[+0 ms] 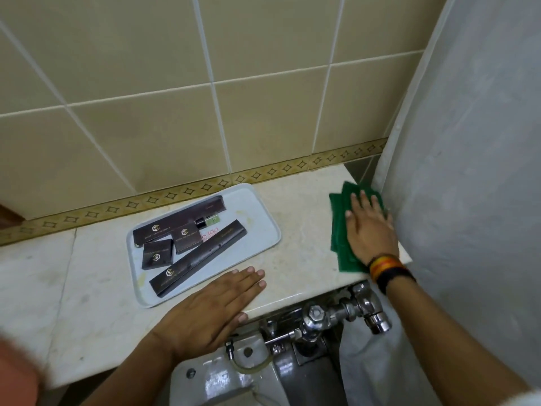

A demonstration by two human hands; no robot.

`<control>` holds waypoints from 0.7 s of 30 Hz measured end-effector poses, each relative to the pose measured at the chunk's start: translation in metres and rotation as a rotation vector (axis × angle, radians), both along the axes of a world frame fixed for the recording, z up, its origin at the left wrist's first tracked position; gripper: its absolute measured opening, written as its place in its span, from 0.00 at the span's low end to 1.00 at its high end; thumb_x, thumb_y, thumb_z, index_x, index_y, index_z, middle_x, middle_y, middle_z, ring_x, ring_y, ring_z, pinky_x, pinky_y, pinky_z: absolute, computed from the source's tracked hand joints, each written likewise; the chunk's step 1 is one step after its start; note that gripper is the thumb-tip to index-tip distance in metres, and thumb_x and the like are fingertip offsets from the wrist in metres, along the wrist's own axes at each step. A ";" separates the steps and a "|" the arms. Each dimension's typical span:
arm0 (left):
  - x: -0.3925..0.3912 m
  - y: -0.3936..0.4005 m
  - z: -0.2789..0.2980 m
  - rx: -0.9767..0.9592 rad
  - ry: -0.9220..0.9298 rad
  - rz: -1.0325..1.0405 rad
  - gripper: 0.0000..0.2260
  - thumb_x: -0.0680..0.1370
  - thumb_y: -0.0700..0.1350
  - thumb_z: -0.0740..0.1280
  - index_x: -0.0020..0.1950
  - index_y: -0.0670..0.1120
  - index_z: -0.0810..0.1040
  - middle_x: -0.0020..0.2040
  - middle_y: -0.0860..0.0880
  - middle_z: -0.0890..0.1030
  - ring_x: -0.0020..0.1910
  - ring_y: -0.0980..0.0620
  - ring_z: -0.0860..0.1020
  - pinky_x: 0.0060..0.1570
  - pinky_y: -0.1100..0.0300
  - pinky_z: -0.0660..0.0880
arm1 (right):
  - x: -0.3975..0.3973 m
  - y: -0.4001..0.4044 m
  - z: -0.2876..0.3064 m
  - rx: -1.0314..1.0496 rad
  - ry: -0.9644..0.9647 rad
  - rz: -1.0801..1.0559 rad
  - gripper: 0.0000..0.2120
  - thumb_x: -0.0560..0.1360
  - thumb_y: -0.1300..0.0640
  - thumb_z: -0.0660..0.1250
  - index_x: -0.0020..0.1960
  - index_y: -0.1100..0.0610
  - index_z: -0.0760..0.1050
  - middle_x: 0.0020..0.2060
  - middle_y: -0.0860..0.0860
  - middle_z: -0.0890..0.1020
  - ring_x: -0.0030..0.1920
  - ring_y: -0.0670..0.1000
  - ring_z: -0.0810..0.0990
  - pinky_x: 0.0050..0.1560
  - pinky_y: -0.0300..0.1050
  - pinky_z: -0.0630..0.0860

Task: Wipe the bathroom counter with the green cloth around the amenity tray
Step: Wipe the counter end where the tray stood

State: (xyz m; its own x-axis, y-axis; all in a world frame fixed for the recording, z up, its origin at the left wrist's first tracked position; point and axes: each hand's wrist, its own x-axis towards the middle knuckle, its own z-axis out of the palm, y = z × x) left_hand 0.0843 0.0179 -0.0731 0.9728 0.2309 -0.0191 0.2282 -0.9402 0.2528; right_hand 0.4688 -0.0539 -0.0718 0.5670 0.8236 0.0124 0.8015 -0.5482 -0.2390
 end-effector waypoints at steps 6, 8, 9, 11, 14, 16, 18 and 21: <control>0.007 -0.010 0.018 0.077 0.027 0.022 0.25 0.87 0.51 0.54 0.84 0.45 0.62 0.84 0.46 0.63 0.84 0.48 0.61 0.83 0.52 0.58 | -0.085 -0.046 0.015 0.031 0.095 0.279 0.27 0.85 0.45 0.48 0.82 0.48 0.55 0.82 0.47 0.54 0.83 0.51 0.49 0.81 0.57 0.43; 0.029 -0.026 0.030 0.121 -0.052 0.103 0.22 0.86 0.50 0.57 0.76 0.42 0.75 0.73 0.41 0.79 0.72 0.44 0.77 0.74 0.49 0.73 | -0.092 -0.066 0.022 0.151 0.210 0.137 0.25 0.84 0.45 0.56 0.79 0.48 0.63 0.81 0.47 0.60 0.81 0.54 0.57 0.80 0.55 0.53; 0.050 -0.031 0.036 0.107 -0.105 0.158 0.20 0.86 0.49 0.57 0.73 0.42 0.78 0.67 0.42 0.82 0.66 0.45 0.81 0.69 0.49 0.76 | -0.095 -0.079 0.021 0.273 0.271 -0.035 0.24 0.82 0.46 0.61 0.76 0.50 0.68 0.77 0.50 0.67 0.77 0.57 0.65 0.75 0.54 0.63; 0.111 -0.043 0.050 0.020 -0.188 0.284 0.20 0.86 0.50 0.57 0.75 0.43 0.74 0.68 0.43 0.80 0.65 0.46 0.79 0.68 0.48 0.77 | -0.103 -0.104 0.015 0.483 0.450 -0.392 0.22 0.77 0.48 0.70 0.68 0.53 0.72 0.66 0.56 0.75 0.64 0.60 0.76 0.60 0.52 0.76; 0.198 -0.057 0.062 -0.139 -0.073 0.581 0.26 0.87 0.52 0.57 0.82 0.40 0.63 0.79 0.41 0.69 0.74 0.41 0.70 0.75 0.47 0.69 | -0.109 -0.111 0.011 0.602 1.020 -0.612 0.23 0.75 0.56 0.75 0.65 0.62 0.72 0.58 0.62 0.80 0.56 0.62 0.82 0.58 0.57 0.80; 0.231 -0.062 0.065 -0.062 0.100 0.716 0.26 0.86 0.51 0.60 0.80 0.38 0.65 0.75 0.39 0.70 0.70 0.40 0.71 0.70 0.48 0.69 | -0.106 -0.108 0.017 0.641 1.223 -0.645 0.15 0.76 0.61 0.73 0.60 0.68 0.79 0.53 0.65 0.84 0.51 0.62 0.85 0.58 0.59 0.81; 0.243 -0.065 0.072 -0.022 0.194 0.765 0.21 0.84 0.48 0.65 0.74 0.38 0.71 0.68 0.39 0.74 0.66 0.41 0.73 0.66 0.49 0.70 | -0.103 -0.111 0.031 0.603 1.264 -0.651 0.07 0.76 0.62 0.73 0.50 0.66 0.83 0.49 0.66 0.86 0.46 0.63 0.85 0.56 0.58 0.82; 0.232 -0.065 0.087 -0.158 0.254 0.772 0.16 0.82 0.43 0.69 0.68 0.39 0.76 0.66 0.38 0.78 0.67 0.39 0.75 0.65 0.49 0.72 | -0.110 -0.130 0.056 0.569 1.322 -0.642 0.05 0.76 0.62 0.72 0.51 0.63 0.82 0.49 0.66 0.86 0.45 0.62 0.86 0.50 0.58 0.83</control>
